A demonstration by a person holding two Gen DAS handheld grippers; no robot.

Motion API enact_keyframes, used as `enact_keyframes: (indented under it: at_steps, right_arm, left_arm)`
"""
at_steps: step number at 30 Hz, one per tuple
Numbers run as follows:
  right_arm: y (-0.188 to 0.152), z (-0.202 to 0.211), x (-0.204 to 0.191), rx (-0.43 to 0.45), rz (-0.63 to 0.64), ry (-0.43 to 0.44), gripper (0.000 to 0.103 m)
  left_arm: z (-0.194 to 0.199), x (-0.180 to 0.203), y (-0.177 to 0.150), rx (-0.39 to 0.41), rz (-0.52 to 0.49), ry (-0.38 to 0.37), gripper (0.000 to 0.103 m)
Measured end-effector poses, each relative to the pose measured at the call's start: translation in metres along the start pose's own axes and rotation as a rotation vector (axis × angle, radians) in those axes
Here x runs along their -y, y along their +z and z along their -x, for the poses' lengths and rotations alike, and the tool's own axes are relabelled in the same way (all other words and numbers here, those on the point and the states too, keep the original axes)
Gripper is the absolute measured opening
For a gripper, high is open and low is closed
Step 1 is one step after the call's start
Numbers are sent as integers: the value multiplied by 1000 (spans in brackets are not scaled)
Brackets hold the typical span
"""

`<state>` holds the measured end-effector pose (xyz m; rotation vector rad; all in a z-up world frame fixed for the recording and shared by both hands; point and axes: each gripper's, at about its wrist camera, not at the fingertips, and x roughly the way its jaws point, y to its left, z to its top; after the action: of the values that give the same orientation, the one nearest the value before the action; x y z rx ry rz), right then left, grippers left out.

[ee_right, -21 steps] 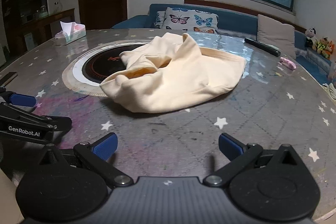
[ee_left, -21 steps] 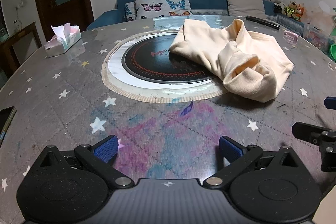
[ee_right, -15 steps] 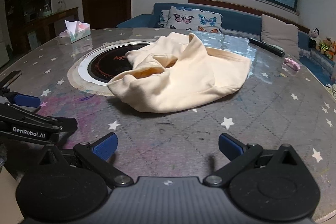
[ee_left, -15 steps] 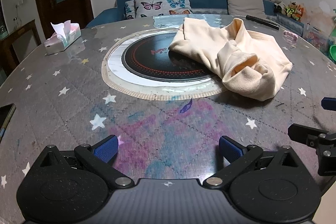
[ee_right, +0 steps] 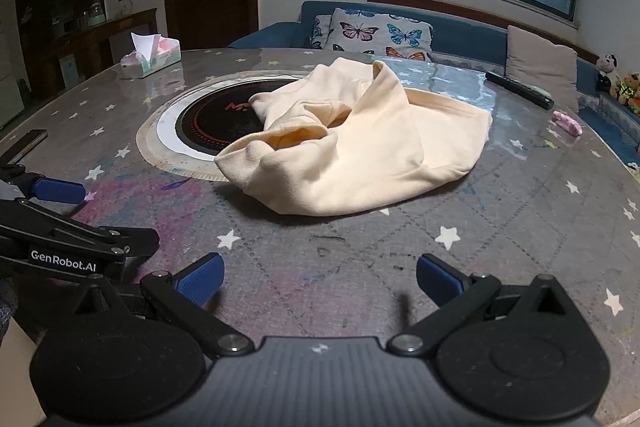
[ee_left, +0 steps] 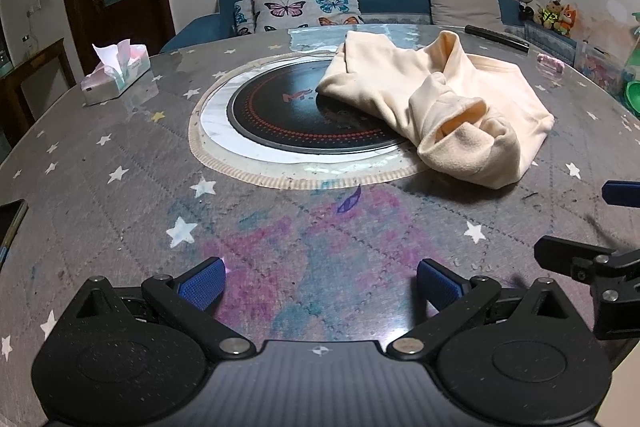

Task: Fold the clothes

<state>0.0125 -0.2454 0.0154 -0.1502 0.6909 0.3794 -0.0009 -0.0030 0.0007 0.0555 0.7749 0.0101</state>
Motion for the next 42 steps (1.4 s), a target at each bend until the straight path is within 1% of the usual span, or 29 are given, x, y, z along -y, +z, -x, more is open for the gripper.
enact_keyframes:
  at_steps: [22,42]
  right_arm:
    - [5,-9,4,-23,-9,-13,103]
    - [16,-16,7,-24,-9,-14,103]
  left_arm:
    - [-7,3,9,4,-6,-3,103]
    - [-16,4,20,-1,-9,-1,103]
